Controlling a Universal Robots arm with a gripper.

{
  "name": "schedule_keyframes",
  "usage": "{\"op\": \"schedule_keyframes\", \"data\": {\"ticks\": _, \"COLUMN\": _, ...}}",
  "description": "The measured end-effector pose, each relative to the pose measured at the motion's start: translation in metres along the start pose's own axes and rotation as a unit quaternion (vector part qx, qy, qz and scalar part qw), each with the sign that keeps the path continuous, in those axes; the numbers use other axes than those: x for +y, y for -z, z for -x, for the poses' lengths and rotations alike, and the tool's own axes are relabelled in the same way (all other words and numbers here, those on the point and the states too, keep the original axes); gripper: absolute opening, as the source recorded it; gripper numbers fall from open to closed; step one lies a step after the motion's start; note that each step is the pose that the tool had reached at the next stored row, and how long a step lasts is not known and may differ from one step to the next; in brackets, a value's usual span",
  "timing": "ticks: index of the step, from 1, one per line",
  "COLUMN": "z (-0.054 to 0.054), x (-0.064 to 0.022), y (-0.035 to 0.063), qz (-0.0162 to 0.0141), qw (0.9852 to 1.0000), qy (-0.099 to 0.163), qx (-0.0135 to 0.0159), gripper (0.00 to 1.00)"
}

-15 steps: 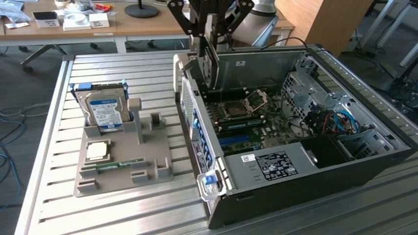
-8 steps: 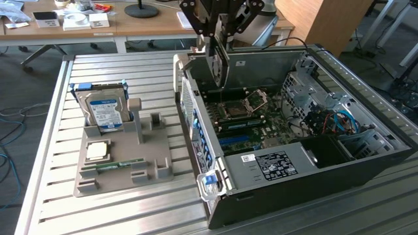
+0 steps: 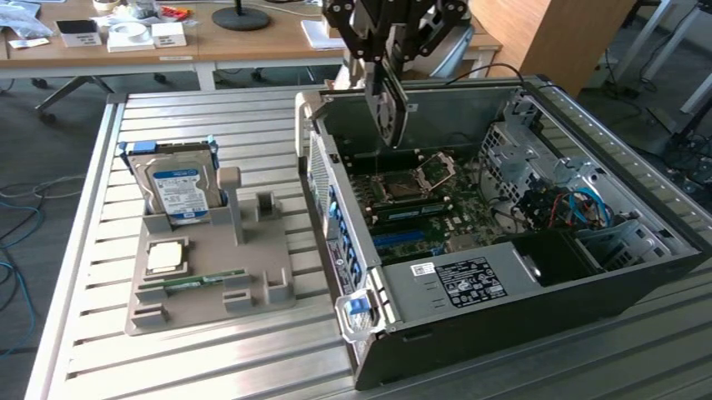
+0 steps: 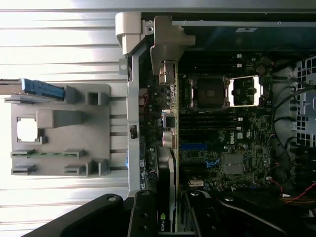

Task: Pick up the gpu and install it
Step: 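Pick up the gpu and move the gpu toward the slot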

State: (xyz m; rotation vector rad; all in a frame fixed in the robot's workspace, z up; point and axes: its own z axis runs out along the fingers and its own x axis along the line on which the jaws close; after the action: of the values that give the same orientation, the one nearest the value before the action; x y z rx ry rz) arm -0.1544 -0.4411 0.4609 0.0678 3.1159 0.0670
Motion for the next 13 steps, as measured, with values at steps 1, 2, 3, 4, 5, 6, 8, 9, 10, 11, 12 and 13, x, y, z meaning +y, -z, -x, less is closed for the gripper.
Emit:
{"op": "schedule_keyframes", "data": {"ticks": 1, "z": 0.002, "x": 0.0001, "y": -0.0001, "qz": 0.0, "qw": 1.0, "qy": 0.0, "qx": 0.0, "gripper": 0.27}}
{"op": "schedule_keyframes", "data": {"ticks": 2, "z": 0.004, "x": 0.0002, "y": -0.0001, "qz": 0.0, "qw": 1.0, "qy": 0.0, "qx": 0.0, "gripper": 0.27}}
{"op": "schedule_keyframes", "data": {"ticks": 3, "z": 0.006, "x": 0.0003, "y": -0.0002, "qz": 0.0, "qw": 1.0, "qy": 0.0, "qx": 0.0, "gripper": 0.27}}
{"op": "schedule_keyframes", "data": {"ticks": 4, "z": 0.008, "x": 0.0003, "y": -0.0003, "qz": 0.0, "qw": 1.0, "qy": 0.0, "qx": 0.0, "gripper": 0.27}}
{"op": "schedule_keyframes", "data": {"ticks": 5, "z": 0.011, "x": 0.0004, "y": -0.0004, "qz": 0.0001, "qw": 1.0, "qy": 0.0, "qx": 0.0, "gripper": 0.27}}
{"op": "schedule_keyframes", "data": {"ticks": 6, "z": 0.013, "x": 0.0005, "y": -0.0004, "qz": 0.0, "qw": 1.0, "qy": 0.0, "qx": 0.0, "gripper": 0.27}}
{"op": "schedule_keyframes", "data": {"ticks": 8, "z": 0.018, "x": 0.0008, "y": -0.0005, "qz": 0.0, "qw": 1.0, "qy": 0.0, "qx": 0.0, "gripper": 0.27}}
{"op": "schedule_keyframes", "data": {"ticks": 9, "z": 0.021, "x": 0.0009, "y": -0.0006, "qz": 0.0, "qw": 1.0, "qy": 0.0, "qx": 0.0, "gripper": 0.27}}
{"op": "schedule_keyframes", "data": {"ticks": 10, "z": 0.023, "x": 0.001, "y": -0.0007, "qz": 0.0, "qw": 1.0, "qy": 0.0, "qx": 0.0, "gripper": 0.27}}
{"op": "schedule_keyframes", "data": {"ticks": 11, "z": 0.025, "x": 0.0011, "y": -0.0008, "qz": 0.0, "qw": 1.0, "qy": 0.0, "qx": 0.0, "gripper": 0.27}}
{"op": "schedule_keyframes", "data": {"ticks": 12, "z": 0.028, "x": 0.0012, "y": -0.0009, "qz": 0.0, "qw": 1.0, "qy": 0.0, "qx": 0.0, "gripper": 0.27}}
{"op": "schedule_keyframes", "data": {"ticks": 13, "z": 0.03, "x": 0.0013, "y": -0.0009, "qz": 0.0, "qw": 1.0, "qy": 0.0, "qx": 0.0, "gripper": 0.27}}
